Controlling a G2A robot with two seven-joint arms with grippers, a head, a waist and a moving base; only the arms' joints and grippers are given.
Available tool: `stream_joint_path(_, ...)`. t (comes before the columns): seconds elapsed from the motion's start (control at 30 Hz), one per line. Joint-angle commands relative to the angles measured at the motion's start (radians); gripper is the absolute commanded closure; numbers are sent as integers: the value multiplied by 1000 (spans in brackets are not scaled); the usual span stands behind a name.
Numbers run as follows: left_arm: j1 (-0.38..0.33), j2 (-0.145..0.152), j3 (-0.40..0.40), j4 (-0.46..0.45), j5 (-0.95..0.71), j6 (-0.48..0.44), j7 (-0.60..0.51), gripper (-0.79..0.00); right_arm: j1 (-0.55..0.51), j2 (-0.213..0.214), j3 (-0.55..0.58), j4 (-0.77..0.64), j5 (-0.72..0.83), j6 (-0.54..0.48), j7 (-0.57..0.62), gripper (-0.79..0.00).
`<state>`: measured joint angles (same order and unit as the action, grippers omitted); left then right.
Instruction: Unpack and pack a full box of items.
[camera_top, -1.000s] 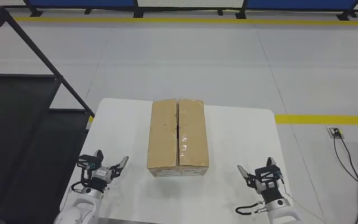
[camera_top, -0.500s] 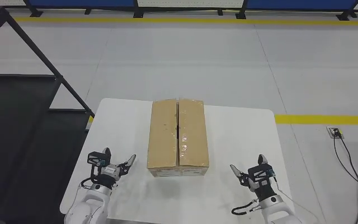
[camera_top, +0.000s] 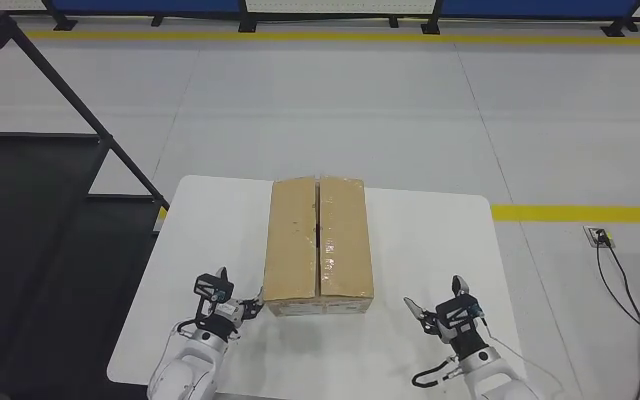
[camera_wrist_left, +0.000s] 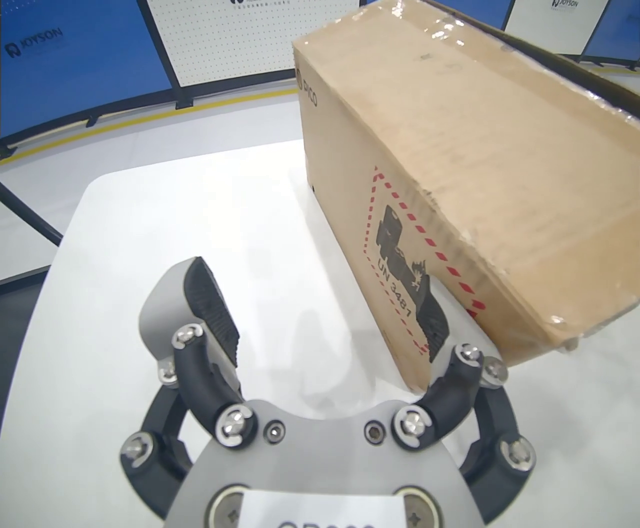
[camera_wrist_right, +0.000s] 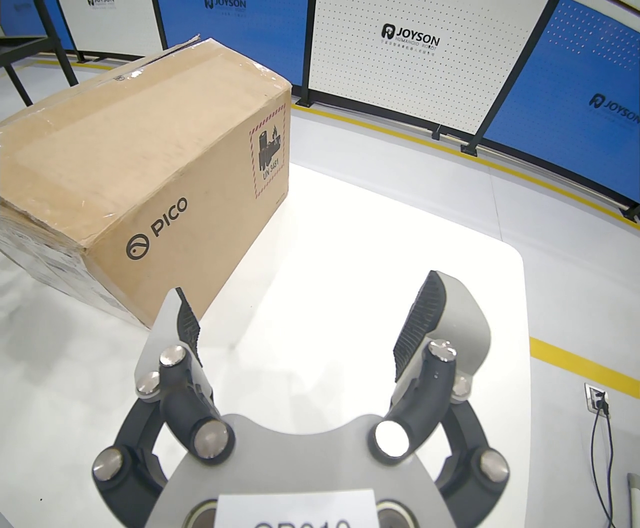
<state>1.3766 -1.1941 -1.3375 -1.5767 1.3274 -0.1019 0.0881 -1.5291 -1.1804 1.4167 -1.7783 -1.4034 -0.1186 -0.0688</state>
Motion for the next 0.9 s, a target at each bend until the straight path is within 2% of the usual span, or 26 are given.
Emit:
stream_joint_path(0.0,0,-1,6,-4,5,-2,-3,-785,-1,0,3,2,-3,-6,-3,-785)
stream_joint_path(0.57,-17,-15,77,-30,52,-21,-15,-785,-47,4,41,-8,-17,-55,-56,-785)
stream_joint_path(0.87,-30,-20,117,-40,89,-59,-35,-785,-65,4,57,-7,-5,-63,-74,-785)
